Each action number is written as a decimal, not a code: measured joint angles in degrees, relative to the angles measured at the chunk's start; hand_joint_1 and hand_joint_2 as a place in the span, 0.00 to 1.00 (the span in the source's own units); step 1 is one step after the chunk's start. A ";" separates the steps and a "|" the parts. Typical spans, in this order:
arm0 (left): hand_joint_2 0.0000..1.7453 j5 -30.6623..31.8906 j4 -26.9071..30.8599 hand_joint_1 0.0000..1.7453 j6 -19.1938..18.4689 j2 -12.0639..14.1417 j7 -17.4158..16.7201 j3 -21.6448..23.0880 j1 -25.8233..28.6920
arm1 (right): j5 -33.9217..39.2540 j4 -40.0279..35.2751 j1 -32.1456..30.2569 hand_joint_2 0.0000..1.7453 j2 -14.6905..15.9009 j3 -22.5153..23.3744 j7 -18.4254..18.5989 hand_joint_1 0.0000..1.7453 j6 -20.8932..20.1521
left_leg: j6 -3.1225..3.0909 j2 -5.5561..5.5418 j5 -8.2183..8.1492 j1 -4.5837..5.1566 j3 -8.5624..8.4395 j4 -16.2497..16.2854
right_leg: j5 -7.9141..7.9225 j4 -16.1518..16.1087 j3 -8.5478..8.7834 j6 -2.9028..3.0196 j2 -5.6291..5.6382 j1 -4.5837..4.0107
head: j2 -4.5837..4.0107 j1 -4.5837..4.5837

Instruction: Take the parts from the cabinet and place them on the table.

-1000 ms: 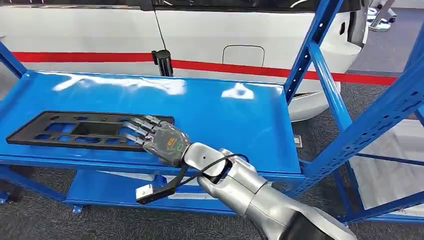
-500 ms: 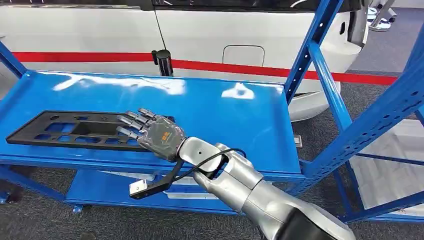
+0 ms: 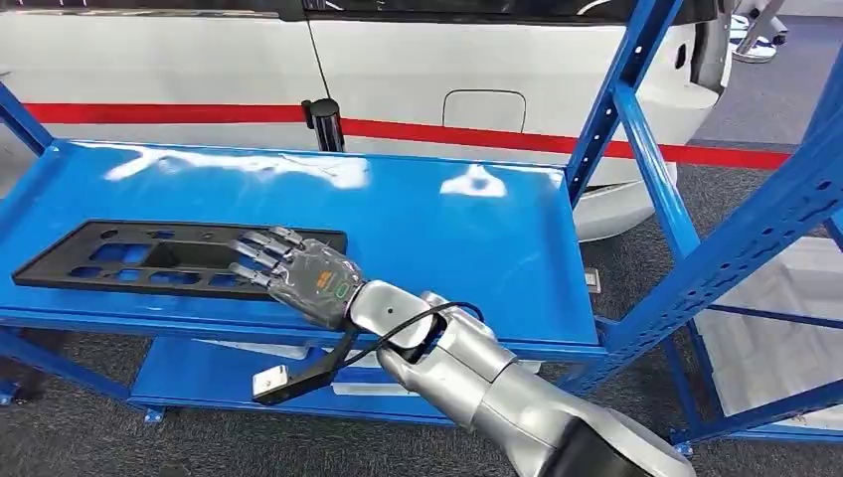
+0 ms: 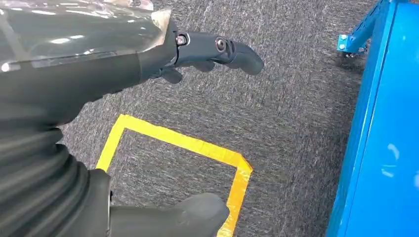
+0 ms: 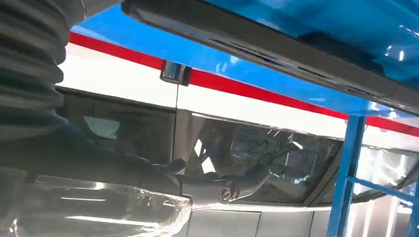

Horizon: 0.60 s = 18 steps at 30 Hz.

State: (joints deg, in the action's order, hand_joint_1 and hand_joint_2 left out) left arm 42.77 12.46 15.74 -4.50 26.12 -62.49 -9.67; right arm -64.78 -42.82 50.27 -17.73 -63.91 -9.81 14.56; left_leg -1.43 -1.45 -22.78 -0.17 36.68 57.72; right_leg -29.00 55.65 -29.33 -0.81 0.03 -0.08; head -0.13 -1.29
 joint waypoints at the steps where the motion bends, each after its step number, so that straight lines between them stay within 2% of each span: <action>1: 1.00 -0.09 0.00 0.00 0.00 0.00 0.09 -0.02 0.01 | -0.04 0.24 0.01 1.00 -0.04 0.00 0.00 0.00 0.00 | 0.00 0.00 0.00 0.00 0.00 0.00 | 0.00 0.00 0.00 0.00 0.00 0.00 | 0.00 0.00; 18: 1.00 -0.24 0.00 0.00 -0.39 -0.28 0.22 -0.02 0.00 | -1.01 4.32 0.10 1.00 -1.95 0.00 1.38 0.00 -0.66 | 0.00 0.00 0.00 -0.01 0.00 0.00 | 0.00 0.00 -0.01 0.00 0.00 0.00 | 0.00 0.00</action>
State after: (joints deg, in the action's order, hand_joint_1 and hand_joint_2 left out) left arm 42.53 12.46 15.34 -4.79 26.34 -62.51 -9.67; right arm -65.79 -38.49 50.36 -19.67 -63.91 -8.44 13.90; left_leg -1.43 -1.45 -22.78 -0.18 36.68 57.71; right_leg -29.00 55.65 -29.34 -0.81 0.03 -0.08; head -0.13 -1.29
